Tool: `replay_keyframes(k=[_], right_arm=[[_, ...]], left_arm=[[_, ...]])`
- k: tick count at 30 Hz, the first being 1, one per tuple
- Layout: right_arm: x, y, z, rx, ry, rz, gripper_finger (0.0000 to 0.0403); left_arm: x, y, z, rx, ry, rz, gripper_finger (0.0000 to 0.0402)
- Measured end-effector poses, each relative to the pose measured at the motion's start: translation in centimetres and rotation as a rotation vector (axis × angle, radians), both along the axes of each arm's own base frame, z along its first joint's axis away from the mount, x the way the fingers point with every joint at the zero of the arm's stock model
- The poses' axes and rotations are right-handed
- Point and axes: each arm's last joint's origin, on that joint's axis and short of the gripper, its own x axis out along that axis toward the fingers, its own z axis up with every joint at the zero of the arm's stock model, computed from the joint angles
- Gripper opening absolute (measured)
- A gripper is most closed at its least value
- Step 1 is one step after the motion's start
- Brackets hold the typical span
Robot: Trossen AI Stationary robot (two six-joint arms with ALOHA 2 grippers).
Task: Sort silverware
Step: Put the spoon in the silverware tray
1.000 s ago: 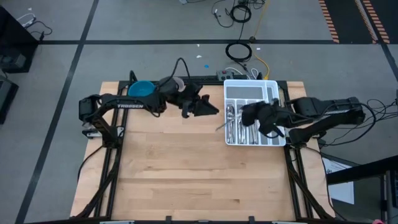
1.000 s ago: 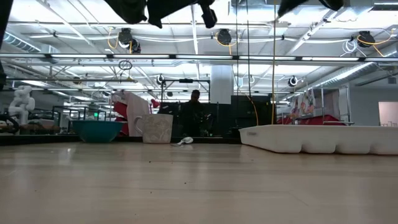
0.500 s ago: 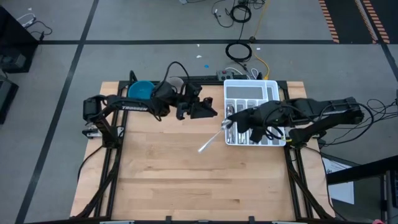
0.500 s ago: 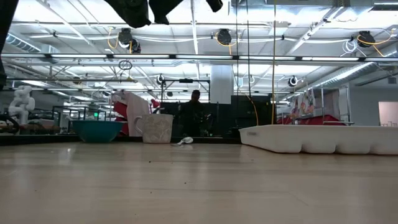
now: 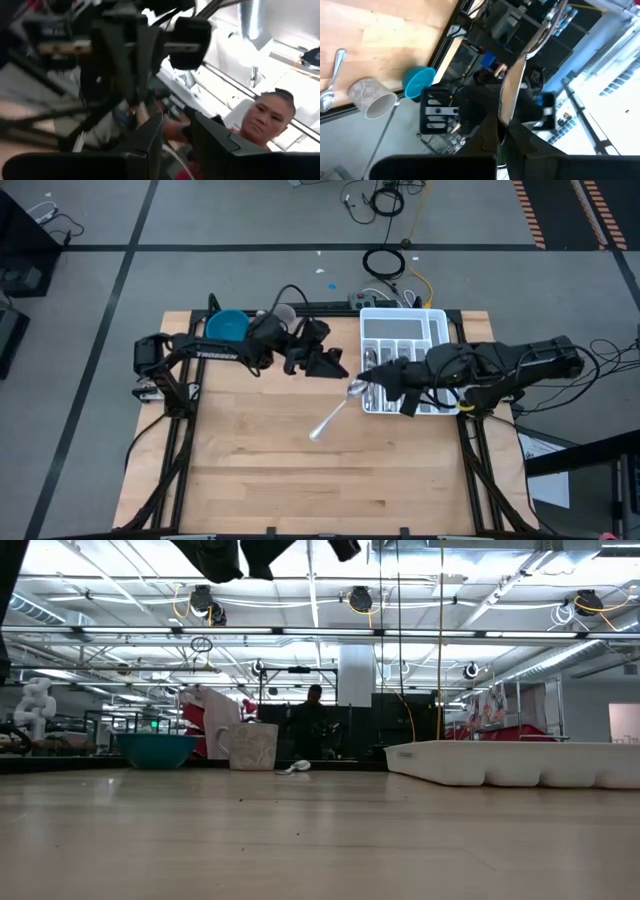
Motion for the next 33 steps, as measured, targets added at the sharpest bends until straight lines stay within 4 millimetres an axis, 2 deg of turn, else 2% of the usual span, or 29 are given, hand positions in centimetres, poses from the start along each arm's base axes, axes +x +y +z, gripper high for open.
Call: replay_keyframes(k=[4, 11, 19, 28, 33], right_arm=[[-0.1, 0.6, 0.0, -0.001, 0.002, 0.023, 0.0000], [0.1, 0.6, -0.1, 0.007, 0.008, 0.049, 0.0000], [1.3, 1.1, -0.6, -0.014, 0.008, 0.106, 0.0000], [2.1, 0.4, -1.1, -0.028, 0.028, 0.078, 0.0000], [2.2, 0.0, -1.1, -0.036, 0.024, 0.077, 0.0000]], left_arm=[[0.2, 0.0, -0.7, 0.000, 0.088, -0.045, 0.0109], [0.2, -0.1, -0.7, -0.032, 0.118, -0.058, 0.0109], [0.3, -0.1, -0.8, -0.045, 0.135, -0.052, 0.0109], [0.3, -0.1, -1.0, -0.058, 0.163, -0.059, 0.0109], [0.4, -0.9, -1.0, -0.060, 0.185, -0.116, 0.0109]])
